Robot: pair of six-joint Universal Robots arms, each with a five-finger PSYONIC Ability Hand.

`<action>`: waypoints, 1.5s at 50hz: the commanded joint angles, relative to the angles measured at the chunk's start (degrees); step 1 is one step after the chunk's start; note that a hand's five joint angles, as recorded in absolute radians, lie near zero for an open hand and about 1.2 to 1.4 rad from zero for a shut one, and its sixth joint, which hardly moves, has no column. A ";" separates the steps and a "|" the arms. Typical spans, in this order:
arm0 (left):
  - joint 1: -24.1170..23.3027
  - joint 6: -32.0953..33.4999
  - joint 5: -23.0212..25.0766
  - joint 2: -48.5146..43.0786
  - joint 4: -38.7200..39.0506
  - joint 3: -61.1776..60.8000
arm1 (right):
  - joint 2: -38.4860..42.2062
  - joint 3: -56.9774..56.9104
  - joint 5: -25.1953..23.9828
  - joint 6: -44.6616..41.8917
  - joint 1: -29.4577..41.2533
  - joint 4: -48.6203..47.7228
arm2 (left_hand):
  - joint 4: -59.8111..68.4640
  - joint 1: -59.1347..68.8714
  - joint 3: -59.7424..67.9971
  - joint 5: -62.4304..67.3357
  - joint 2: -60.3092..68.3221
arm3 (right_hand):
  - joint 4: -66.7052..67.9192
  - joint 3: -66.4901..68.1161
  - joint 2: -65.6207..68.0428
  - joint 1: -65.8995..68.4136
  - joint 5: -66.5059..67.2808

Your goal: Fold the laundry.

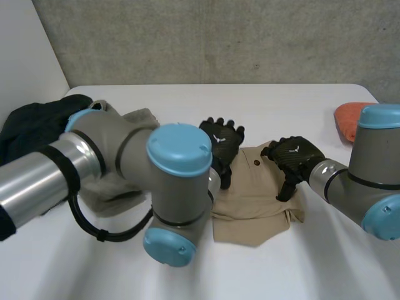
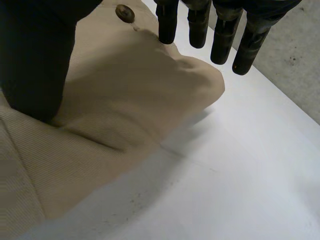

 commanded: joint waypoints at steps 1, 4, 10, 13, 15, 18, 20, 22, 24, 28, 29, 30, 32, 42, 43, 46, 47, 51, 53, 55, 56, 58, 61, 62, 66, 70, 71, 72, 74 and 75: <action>-0.20 0.52 -0.24 -6.06 -2.18 1.41 | -0.17 0.91 0.14 -0.02 0.26 -0.44 | 1.71 2.01 1.10 0.60 1.54 | -3.55 -2.31 -2.63 1.20 -3.83; 0.06 0.61 -0.59 -7.21 -3.59 1.41 | 0.01 0.82 0.05 -0.11 0.26 -0.53 | 1.71 2.01 1.10 0.60 1.54 | -3.55 -2.31 -2.63 1.20 -3.83; 0.50 2.71 -0.76 -7.82 -3.94 1.23 | 1.67 0.29 0.14 -0.90 0.26 -0.88 | 1.55 1.84 0.93 0.44 1.37 | -3.55 -2.31 -2.63 1.20 -3.83; 0.94 4.21 -0.68 -7.83 -3.94 0.97 | 2.99 0.03 0.23 -0.99 0.26 -0.96 | 1.38 1.67 0.76 0.27 1.20 | -3.55 -2.31 -2.63 1.20 -3.83; 1.03 4.47 -0.59 -7.74 -3.85 0.88 | 3.26 0.03 0.31 -0.99 0.17 -0.96 | 1.21 1.50 0.59 0.10 1.03 | -3.55 -2.31 -2.63 1.20 -3.83; 1.03 4.48 -0.41 -7.12 -3.85 0.71 | 2.74 0.03 0.58 -0.64 -0.18 -1.05 | 0.71 1.00 0.09 -0.40 0.53 | -3.55 -2.31 -2.63 1.20 -3.83; 0.94 4.39 -0.41 -6.16 -3.76 0.71 | 2.12 -0.15 0.58 -0.11 -0.27 -1.05 | 0.71 1.00 0.09 -0.40 0.53 | -3.55 -2.31 -2.63 1.20 -3.83; 0.94 4.30 -0.24 -4.67 -3.68 0.71 | 1.51 -0.15 0.58 -0.02 -0.18 -1.14 | 0.20 0.50 -0.41 -0.91 0.03 | -3.55 -2.31 -2.63 1.20 -3.83; 1.20 4.04 -0.06 -1.43 -3.50 0.18 | -0.07 0.20 0.66 0.50 -0.26 -1.66 | 0.03 0.33 -0.58 -1.08 -0.14 | -3.55 -2.31 -2.63 1.20 -3.83; 1.91 3.95 0.73 3.94 -2.45 -2.19 | -5.08 2.48 0.75 1.56 -0.27 -3.68 | -0.47 -0.18 -1.09 -1.58 -0.65 | -3.55 -2.31 -2.63 1.20 -3.83; 2.26 3.95 1.17 5.17 -2.10 -2.80 | -6.39 3.45 0.67 1.82 -0.27 -4.12 | -0.47 -0.18 -1.09 -1.58 -0.65 | -3.55 -2.31 -2.63 1.20 -3.83; 2.61 3.95 1.87 6.49 -1.75 -3.59 | -7.71 4.67 0.49 2.09 -0.27 -4.56 | -0.47 -0.18 -1.09 -1.58 -0.65 | -3.55 -2.31 -2.63 1.20 -3.83; 3.58 3.86 4.76 10.35 -0.60 -6.58 | -11.32 8.98 -0.12 2.35 -0.35 -6.14 | -0.47 -0.18 -1.09 -1.58 -0.65 | -3.55 -2.31 -2.63 1.20 -3.83; 10.33 -1.22 25.40 25.82 0.98 -21.42 | -23.10 31.20 -8.20 1.56 -0.18 -16.86 | -0.14 0.16 -0.76 -1.25 -0.32 | -3.55 -2.31 -2.63 1.20 -3.83; 10.96 -1.85 26.38 26.36 0.90 -22.14 | -23.19 32.27 -8.47 1.56 0.00 -17.48 | 0.03 0.32 -0.59 -1.08 -0.15 | -3.55 -2.31 -2.63 1.20 -3.83; 12.71 -4.21 28.76 27.59 0.98 -24.07 | -22.85 36.31 -8.48 1.47 0.35 -20.55 | 0.37 0.66 -0.25 -0.74 0.19 | -3.55 -2.31 -2.63 1.20 -3.83; 12.89 -4.57 28.77 27.77 0.90 -24.34 | -22.84 36.85 -8.39 1.47 0.44 -21.43 | 0.37 0.66 -0.25 -0.74 0.19 | -3.55 -2.31 -2.63 1.20 -3.83; 13.16 -5.81 28.77 28.03 0.98 -25.57 | -22.32 39.31 -7.86 1.39 0.44 -27.32 | 0.37 0.66 -0.25 -0.74 0.19 | -3.55 -2.31 -2.63 1.20 -3.83; 13.25 -5.89 28.77 28.03 1.07 -26.01 | -19.96 39.75 -6.90 1.47 0.52 -30.91 | 0.37 0.66 -0.25 -0.74 0.19 | -3.55 -2.31 -2.63 1.20 -3.83; 13.16 -5.90 28.77 27.95 1.16 -26.19 | -17.76 39.67 -5.84 1.39 0.61 -33.30 | 0.20 0.50 -0.42 -0.91 0.02 | -3.55 -2.31 -2.63 1.20 -3.83; 13.16 -5.90 28.77 27.95 1.25 -26.19 | -16.61 39.58 -5.23 1.39 0.79 -34.35 | 0.20 0.49 -0.42 -0.91 0.02 | -3.55 -2.31 -2.63 1.20 -3.83; 13.07 -5.98 28.68 27.95 1.68 -26.27 | -14.24 39.05 -3.38 1.21 1.49 -37.34 | 0.20 0.49 -0.42 -0.91 0.02 | -3.55 -2.31 -2.63 1.20 -3.83; 12.90 -5.98 28.68 28.03 2.39 -26.63 | -12.21 38.35 -2.59 1.21 2.63 -40.33 | 0.20 0.49 -0.42 -0.91 0.02 | -3.55 -2.31 -2.63 1.20 -3.83; 12.81 -5.98 28.68 28.03 2.48 -26.71 | -11.69 38.09 -2.24 1.21 2.81 -40.95 | 0.20 0.49 -0.42 -0.91 0.02 | -3.55 -2.31 -2.63 1.20 -3.83; 12.72 -6.07 28.68 28.12 2.74 -26.98 | -8.52 36.77 -2.06 1.03 3.42 -44.11 | 0.20 0.49 -0.42 -0.91 0.02 | -3.55 -2.31 -2.63 1.20 -3.83; 12.63 -5.98 28.68 28.12 2.74 -26.98 | -6.94 35.36 -1.97 0.59 3.43 -47.54 | 0.20 0.49 -0.42 -0.91 0.02 | -3.55 -2.31 -2.63 1.20 -3.83; 12.63 -6.07 28.68 28.12 2.74 -26.98 | -6.85 35.01 -2.06 0.51 3.51 -47.98 | 0.20 0.49 -0.42 -0.91 0.02 | -3.55 -2.31 -2.63 1.20 -3.83; 12.46 -6.07 28.68 28.12 2.74 -27.07 | -6.67 34.14 -2.23 0.51 3.51 -48.25 | 0.20 0.49 -0.42 -0.91 0.02 | -2.51 -1.26 -1.59 2.24 -2.78; 12.28 -5.98 28.68 28.12 2.74 -27.07 | -6.23 33.08 -2.67 0.51 3.51 -48.42 | 0.20 0.49 -0.42 -0.91 0.02 | 0.72 1.97 1.64 5.47 0.45; 12.19 -6.07 28.68 28.12 2.65 -27.07 | -5.97 32.55 -2.85 0.51 3.51 -48.51 | 0.37 0.66 -0.25 -0.74 0.19 | 1.40 2.65 2.32 6.15 1.13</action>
